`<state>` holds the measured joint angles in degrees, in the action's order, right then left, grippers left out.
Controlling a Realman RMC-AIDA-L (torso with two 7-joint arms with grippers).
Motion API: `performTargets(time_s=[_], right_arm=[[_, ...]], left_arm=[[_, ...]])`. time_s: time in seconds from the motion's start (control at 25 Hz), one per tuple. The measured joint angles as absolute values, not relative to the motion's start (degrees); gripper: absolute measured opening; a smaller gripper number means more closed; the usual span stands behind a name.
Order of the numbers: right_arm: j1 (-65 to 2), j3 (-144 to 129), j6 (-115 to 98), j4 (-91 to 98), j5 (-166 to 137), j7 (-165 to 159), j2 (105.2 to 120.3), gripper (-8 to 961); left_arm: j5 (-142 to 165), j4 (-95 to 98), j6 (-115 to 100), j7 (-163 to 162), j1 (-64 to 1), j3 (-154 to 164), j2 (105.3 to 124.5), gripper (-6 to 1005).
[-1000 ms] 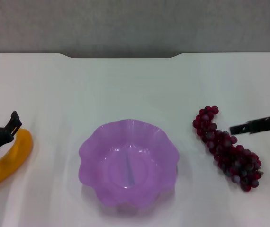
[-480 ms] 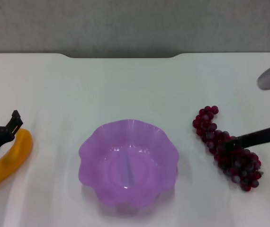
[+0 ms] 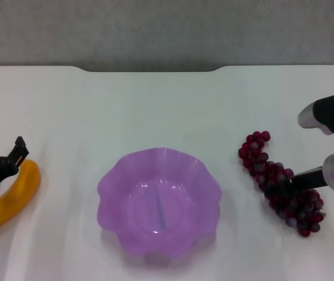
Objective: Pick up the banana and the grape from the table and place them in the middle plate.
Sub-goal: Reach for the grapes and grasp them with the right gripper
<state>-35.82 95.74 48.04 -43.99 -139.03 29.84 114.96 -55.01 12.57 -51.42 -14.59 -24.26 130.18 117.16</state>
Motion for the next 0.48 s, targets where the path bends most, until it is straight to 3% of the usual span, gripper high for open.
performTargets(time_s=[0.48], right_arm=[[-37.2,91.0,41.3,-39.4,-137.2,29.8,115.05,868]], left_arm=[[-54.9,12.6,-51.3,-14.5,-24.3,130.2,117.22,879]])
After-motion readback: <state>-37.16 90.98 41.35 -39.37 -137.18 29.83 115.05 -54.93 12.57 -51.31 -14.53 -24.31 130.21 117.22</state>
